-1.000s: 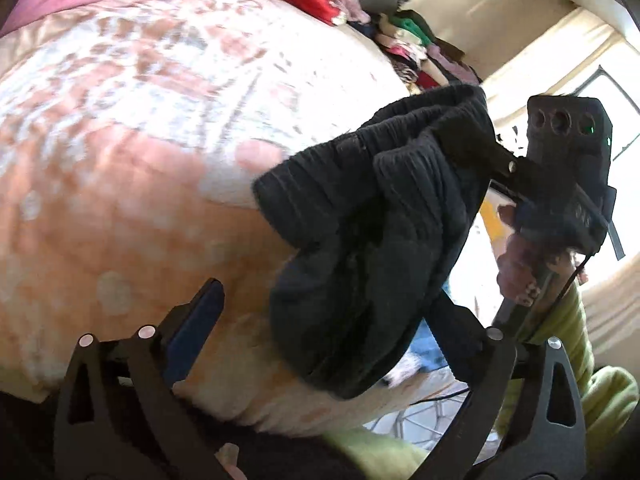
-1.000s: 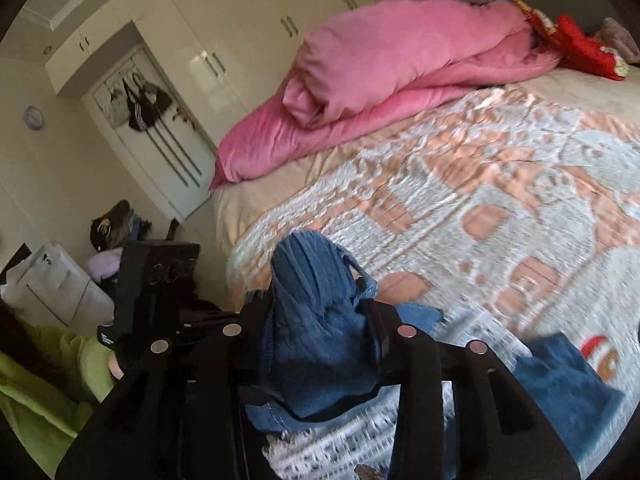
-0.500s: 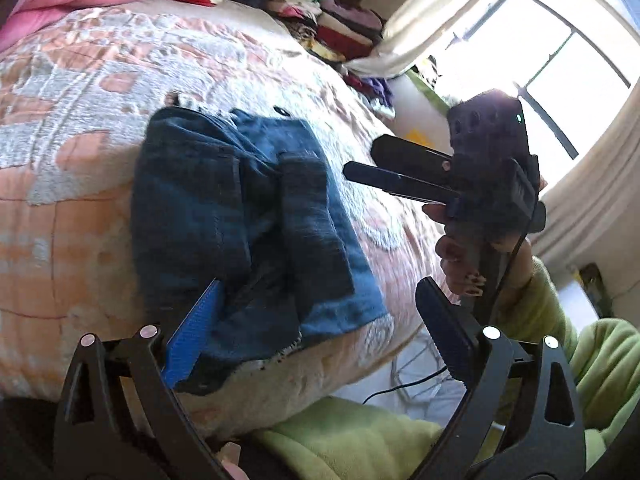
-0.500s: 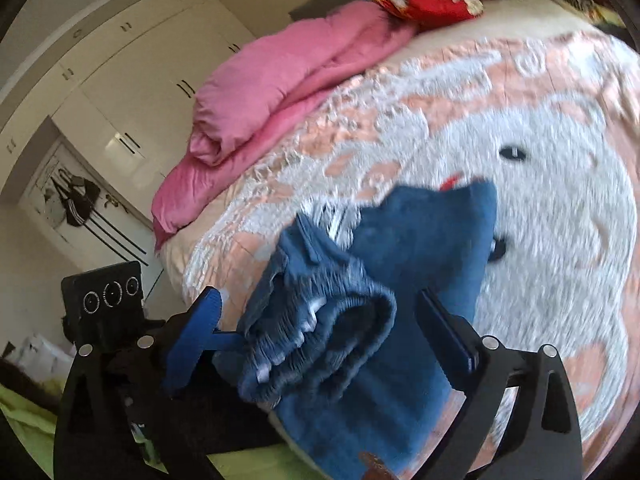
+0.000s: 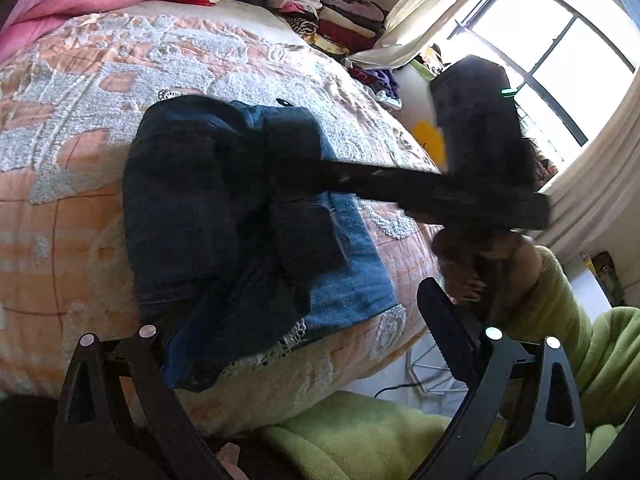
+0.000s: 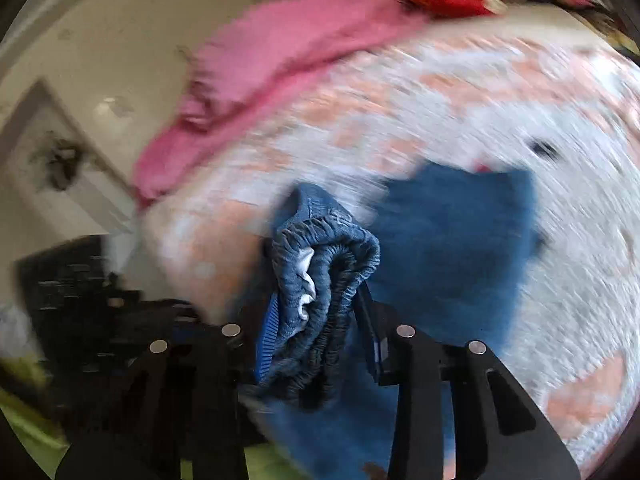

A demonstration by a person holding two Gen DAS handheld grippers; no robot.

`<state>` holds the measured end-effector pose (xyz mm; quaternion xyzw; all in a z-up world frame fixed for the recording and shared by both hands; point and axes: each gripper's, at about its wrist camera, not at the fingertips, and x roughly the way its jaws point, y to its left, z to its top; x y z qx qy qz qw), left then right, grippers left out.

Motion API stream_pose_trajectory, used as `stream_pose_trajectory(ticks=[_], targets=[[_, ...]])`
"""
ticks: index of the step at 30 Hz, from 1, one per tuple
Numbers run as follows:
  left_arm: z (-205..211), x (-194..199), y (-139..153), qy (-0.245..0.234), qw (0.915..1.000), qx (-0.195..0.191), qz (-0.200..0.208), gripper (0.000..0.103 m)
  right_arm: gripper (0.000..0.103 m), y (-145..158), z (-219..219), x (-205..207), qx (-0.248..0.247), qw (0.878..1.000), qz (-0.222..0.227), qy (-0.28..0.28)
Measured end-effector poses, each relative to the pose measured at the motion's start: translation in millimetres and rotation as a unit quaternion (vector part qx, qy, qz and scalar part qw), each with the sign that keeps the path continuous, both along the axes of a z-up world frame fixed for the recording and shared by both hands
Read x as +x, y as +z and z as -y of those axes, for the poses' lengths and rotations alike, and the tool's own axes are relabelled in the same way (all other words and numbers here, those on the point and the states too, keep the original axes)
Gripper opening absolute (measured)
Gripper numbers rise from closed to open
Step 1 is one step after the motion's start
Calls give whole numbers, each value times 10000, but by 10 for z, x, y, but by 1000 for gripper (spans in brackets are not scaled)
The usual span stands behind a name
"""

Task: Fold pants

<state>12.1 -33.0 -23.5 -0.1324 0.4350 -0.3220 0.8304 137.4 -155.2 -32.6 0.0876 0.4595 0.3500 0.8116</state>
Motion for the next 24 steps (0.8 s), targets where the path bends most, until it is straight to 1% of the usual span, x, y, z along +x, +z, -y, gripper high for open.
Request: stream_pose_trajectory(ticks=[2,3,4,5,6,7,8,10,11,12,15,17,21,24], targets=[[6,-23,3,-3,10000,37,13,90,41,-90,81,19,91,9997,-147,-149],[4,-33,11,-7,10000,35,21,90,42,-106,94,10,113,9996,-144,-196],[0,-38,18,-4,10000,29,26,90,45,-96,110,-12,98,9996,-105,-233],[-10,-45,34,11,10000,33,33,90,52,-76,119,-34,72,9996,-57,-270],[-22,-53,48,26,10000,36,44,90,53,-49,124,-51,60,9996,-26,-292],[-44,-66,75,58,9999,36,78,90,57,14,140,-93,34,9995,78,-315],[-65,-81,105,97,9999,39,118,90,66,81,159,-118,3,9992,192,-338],[-117,-116,189,216,9993,134,265,91,75,215,249,-198,-89,9980,462,-428],[-122,-113,215,292,9988,230,324,92,79,288,286,-251,-135,9970,598,-478],[-148,-125,265,413,9976,371,425,93,80,328,317,-291,-164,9963,675,-502],[-214,-130,359,639,9953,499,529,93,90,486,393,-438,-318,9923,1027,-618],[-259,-126,409,805,9934,589,574,93,94,583,434,-564,-421,9883,1298,-682],[-342,-114,460,1065,9899,732,584,93,96,702,460,-791,-667,9803,1742,-653],[-374,-103,494,1224,9870,852,596,93,97,758,442,-902,-820,9757,1940,-596]])
